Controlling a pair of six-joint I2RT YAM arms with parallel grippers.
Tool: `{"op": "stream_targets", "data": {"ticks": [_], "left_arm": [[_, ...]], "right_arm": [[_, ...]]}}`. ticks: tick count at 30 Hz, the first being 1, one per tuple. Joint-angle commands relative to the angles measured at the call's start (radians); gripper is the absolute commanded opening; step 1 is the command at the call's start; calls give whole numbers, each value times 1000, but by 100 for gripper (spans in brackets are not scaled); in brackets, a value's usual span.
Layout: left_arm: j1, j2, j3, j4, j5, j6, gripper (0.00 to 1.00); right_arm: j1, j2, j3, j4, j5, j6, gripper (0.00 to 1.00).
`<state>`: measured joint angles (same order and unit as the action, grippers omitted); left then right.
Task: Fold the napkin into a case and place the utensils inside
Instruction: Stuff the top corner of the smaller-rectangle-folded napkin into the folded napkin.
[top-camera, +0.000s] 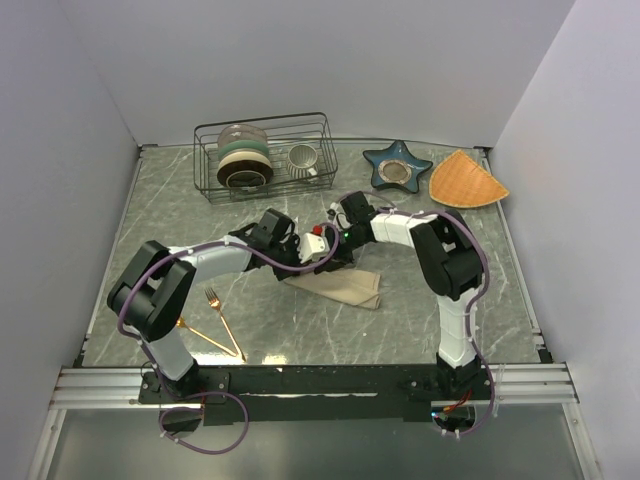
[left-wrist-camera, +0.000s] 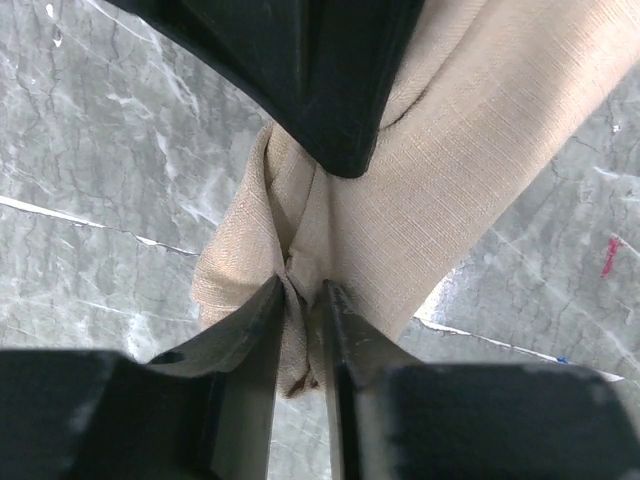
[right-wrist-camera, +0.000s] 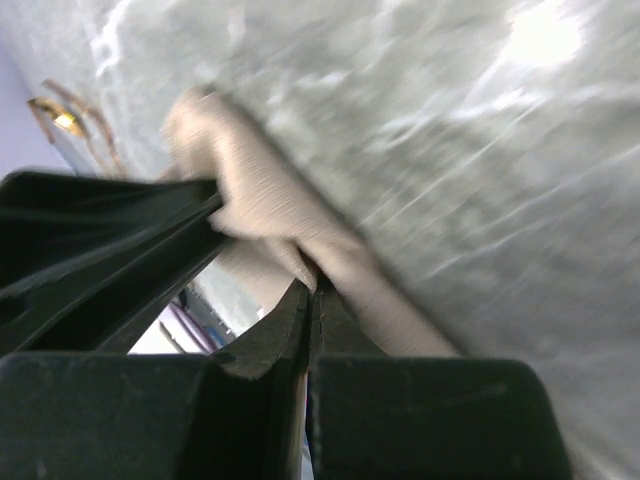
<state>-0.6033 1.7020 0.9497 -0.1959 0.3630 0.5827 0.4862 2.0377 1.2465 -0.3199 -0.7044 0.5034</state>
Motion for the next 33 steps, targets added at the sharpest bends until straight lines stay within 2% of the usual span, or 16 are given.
{"op": "stream_targets", "data": {"ticks": [1,4,9,15,22,28,33], "left_arm": [[28,-37,12,-30,39,-27,33],[57,-112,-3,18,39,-73,42],[54,-140,11,61,-31,-95,45],[7,-137,-23,110,-117,-44,53],[-110,-136,-89,188,-269,-8,52],[-148,-84,-88,272,-393,17,52],[-165,-25,-75,270,-450,46,50]], "right_arm": [[-32,65,44,-8,82,-29,0],[-32,76,38,-18,91,-37,0],[-32,85,34,-19,98,-34,0],[-32,95,31,-18,100,-31,0],[-32,111,33,-18,89,-28,0],[-32,119,37,-21,86,-32,0],[-31,121,37,-18,82,-32,0]]}}
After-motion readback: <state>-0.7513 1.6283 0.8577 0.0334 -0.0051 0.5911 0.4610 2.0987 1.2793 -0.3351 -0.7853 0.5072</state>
